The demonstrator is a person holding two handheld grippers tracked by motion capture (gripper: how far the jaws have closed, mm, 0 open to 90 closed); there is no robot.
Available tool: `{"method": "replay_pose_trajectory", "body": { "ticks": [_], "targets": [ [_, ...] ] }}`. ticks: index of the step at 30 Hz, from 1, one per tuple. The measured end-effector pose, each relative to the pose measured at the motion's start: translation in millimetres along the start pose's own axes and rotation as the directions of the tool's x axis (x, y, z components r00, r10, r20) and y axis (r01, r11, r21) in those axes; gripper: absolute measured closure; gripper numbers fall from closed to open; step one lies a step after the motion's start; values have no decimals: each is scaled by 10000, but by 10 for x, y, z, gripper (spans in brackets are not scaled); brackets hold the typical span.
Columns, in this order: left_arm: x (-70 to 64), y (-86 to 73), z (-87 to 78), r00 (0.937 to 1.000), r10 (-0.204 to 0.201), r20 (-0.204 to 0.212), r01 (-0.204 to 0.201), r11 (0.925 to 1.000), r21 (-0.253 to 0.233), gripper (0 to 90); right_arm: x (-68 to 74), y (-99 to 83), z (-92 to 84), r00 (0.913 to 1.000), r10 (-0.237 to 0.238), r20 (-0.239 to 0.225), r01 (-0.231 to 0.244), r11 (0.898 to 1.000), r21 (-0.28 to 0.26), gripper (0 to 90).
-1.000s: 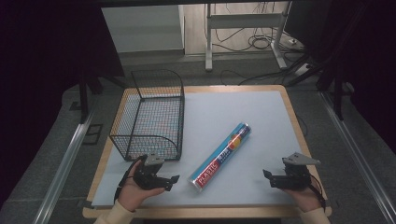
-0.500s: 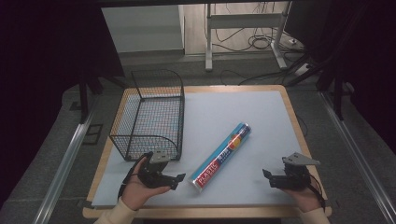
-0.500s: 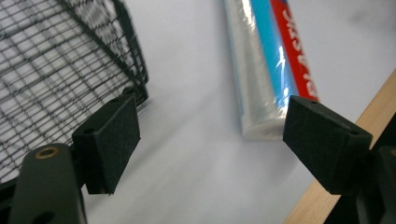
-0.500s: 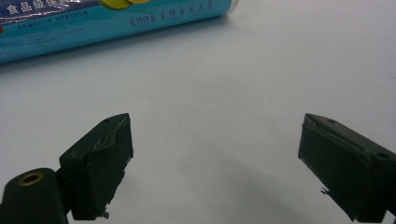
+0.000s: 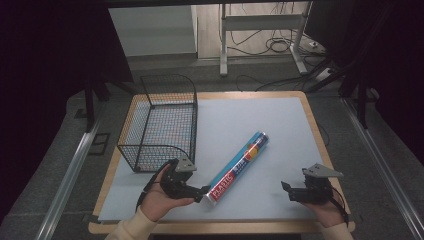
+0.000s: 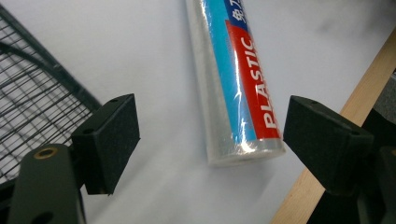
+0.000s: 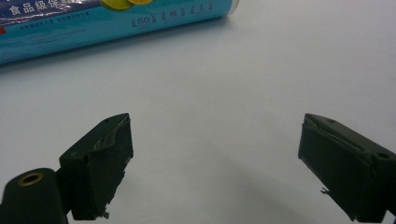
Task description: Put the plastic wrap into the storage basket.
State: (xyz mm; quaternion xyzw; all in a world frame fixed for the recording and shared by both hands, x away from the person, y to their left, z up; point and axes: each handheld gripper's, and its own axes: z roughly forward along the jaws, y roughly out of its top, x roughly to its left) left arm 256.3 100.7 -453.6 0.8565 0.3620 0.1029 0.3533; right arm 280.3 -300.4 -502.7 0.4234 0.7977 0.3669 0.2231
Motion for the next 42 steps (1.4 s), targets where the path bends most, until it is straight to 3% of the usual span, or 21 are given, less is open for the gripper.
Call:
{"method": "replay_pose_trajectory", "body": {
  "ticks": [18, 26, 34, 42],
  "targets": [
    [-137, 258, 160, 9994, 332, -16, -331, 9994, 89, 181, 18, 14, -22, 10000, -84, -9, 84, 9998, -179, 103],
    [-223, 436, 315, 9984, 570, -48, -569, 9982, 169, 184, 18, 9, -15, 10000, -85, -16, 85, 9999, -138, 103],
    [-278, 616, 462, 9979, 641, 65, -643, 9962, 590, 183, 13, 8, -15, 10000, -68, -17, 67, 9999, -131, 103],
    [-266, 812, 681, 9991, 415, 56, -418, 9927, 1131, 178, 11, 8, -11, 10000, -81, -29, 81, 9999, -130, 103]
  ]
}}
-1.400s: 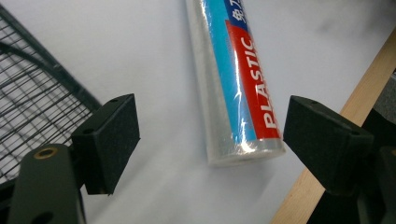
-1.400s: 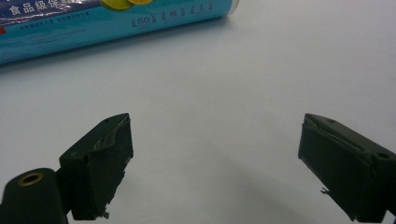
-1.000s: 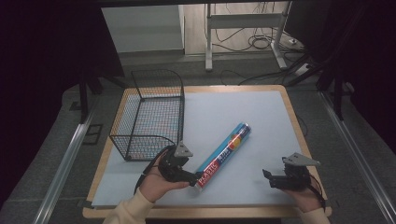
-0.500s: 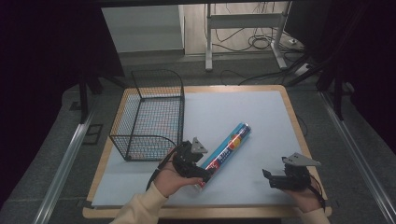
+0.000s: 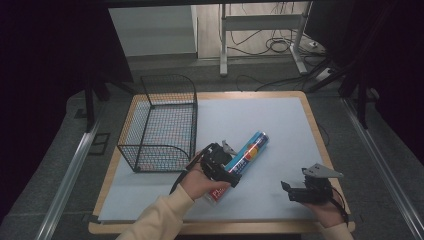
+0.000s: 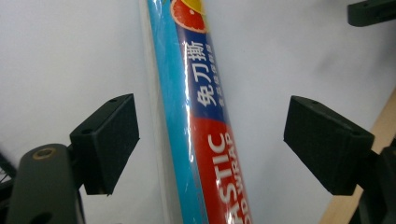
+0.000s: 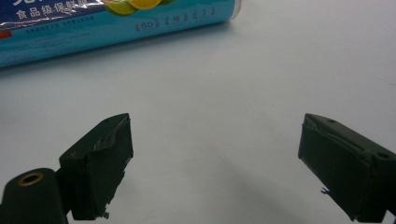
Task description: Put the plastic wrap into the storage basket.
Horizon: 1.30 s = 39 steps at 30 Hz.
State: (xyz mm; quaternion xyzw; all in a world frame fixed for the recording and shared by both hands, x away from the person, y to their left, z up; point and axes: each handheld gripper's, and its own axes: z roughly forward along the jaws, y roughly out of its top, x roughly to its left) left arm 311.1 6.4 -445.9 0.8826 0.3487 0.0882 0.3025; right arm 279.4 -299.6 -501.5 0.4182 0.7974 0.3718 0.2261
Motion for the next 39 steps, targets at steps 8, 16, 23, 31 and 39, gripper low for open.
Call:
{"method": "replay_pose_trajectory", "body": {
  "ticks": [8, 16, 23, 31, 39],
  "targets": [
    [52, 145, 235, 9995, -251, -170, 258, 9987, 433, 174, -4, -5, 14, 10000, 7, 19, -7, 10000, 73, 103],
    [62, 248, 479, 9989, -347, -330, 379, 9942, 1003, 179, -7, -8, 15, 10000, 2, 27, -2, 10000, 71, 103],
    [77, 289, 647, 9977, -429, -523, 503, 9875, 1494, 181, -15, -10, 14, 10000, 10, 68, -10, 10000, 60, 103],
    [68, 294, 800, 9976, -435, -544, 540, 9761, 2106, 215, -16, -9, 10, 9999, -21, 116, 20, 10000, 62, 103],
    [129, 305, 810, 9959, -745, -517, 846, 9685, 2343, 299, -11, -8, 14, 9999, -73, 131, 72, 9999, 88, 103]
  ]
}}
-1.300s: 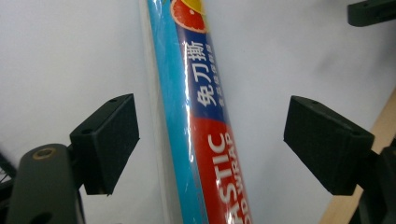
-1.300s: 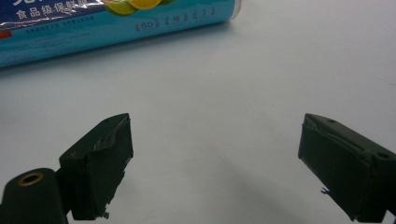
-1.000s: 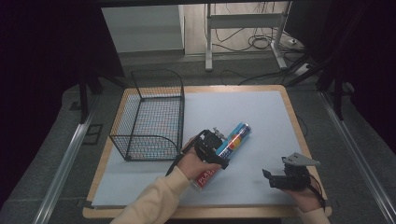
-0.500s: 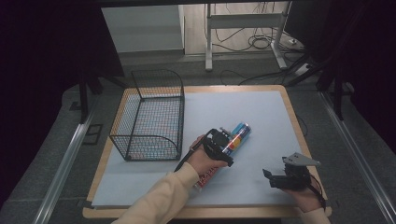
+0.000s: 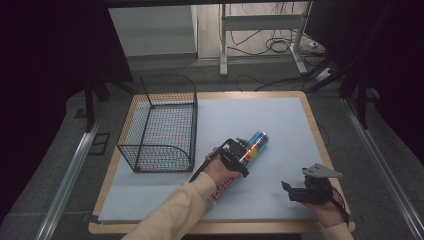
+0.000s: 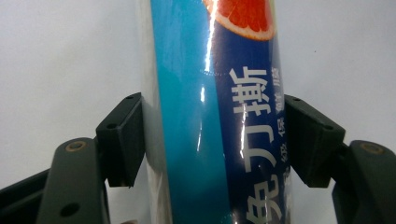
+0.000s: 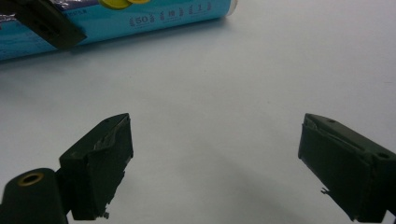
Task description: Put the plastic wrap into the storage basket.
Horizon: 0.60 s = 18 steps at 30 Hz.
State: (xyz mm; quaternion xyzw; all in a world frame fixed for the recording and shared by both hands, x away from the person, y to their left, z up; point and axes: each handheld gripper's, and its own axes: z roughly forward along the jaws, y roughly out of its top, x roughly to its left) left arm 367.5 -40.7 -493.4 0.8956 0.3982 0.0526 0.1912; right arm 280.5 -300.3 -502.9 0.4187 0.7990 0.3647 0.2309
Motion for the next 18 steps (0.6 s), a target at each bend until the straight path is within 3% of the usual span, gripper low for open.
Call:
{"method": "replay_pose_trajectory", "body": {
  "ticks": [10, 15, 18],
  "targets": [
    [24, 42, 31, 9998, 30, 186, -39, 9990, 450, 304, -32, 6, -24, 9997, 122, 202, -121, 9999, -46, 104],
    [132, 60, 15, 9973, -236, 699, 192, 9979, 619, 311, -25, 4, -22, 9997, 138, 184, -138, 9999, -35, 104],
    [139, 67, 0, 9988, -59, 487, 27, 9979, 641, 316, -20, 7, -19, 9998, 100, 179, -99, 9999, -39, 104]
  ]
}}
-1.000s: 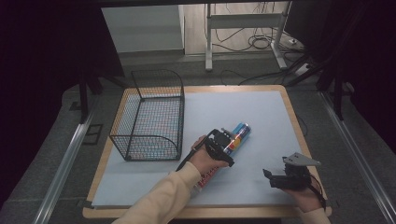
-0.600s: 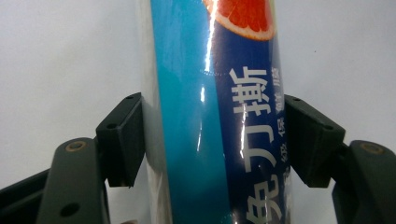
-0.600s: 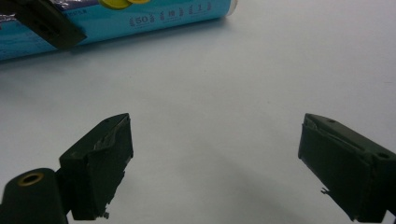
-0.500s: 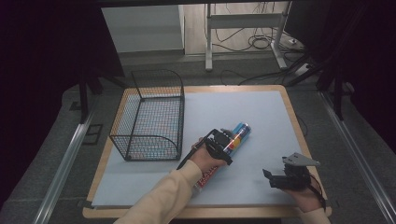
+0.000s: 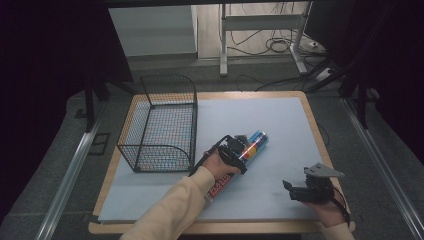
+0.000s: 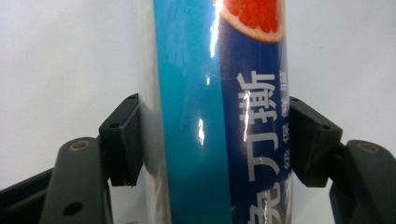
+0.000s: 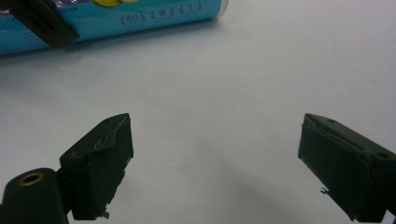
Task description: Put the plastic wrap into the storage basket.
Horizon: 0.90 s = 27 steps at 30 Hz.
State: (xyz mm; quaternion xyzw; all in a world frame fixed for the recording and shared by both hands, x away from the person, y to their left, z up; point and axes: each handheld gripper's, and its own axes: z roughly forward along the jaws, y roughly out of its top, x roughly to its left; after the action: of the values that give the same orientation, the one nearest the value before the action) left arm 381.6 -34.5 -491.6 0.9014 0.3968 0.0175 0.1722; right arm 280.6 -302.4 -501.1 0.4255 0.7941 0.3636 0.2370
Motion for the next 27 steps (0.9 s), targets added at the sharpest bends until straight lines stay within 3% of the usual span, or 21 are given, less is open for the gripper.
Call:
{"method": "replay_pose_trajectory", "body": {
  "ticks": [3, 7, 11, 27],
  "targets": [
    [28, 8, -51, 9994, -153, 312, 156, 9998, -85, 316, -4, -1, -1, 10000, 32, -8, -32, 10000, -9, 105],
    [8, 18, -161, 9986, 139, 512, -124, 9995, -300, 317, -12, -2, -2, 10000, 73, 16, -73, 10000, -17, 104],
    [-5, 15, -236, 9977, 103, 671, -63, 9982, -600, 317, -4, 2, -11, 10000, 56, 13, -56, 10000, -51, 105],
    [15, 29, -548, 9976, 494, 489, -434, 9923, -1162, 318, -13, -3, -1, 10000, 85, 38, -85, 10000, -10, 105]
  ]
}}
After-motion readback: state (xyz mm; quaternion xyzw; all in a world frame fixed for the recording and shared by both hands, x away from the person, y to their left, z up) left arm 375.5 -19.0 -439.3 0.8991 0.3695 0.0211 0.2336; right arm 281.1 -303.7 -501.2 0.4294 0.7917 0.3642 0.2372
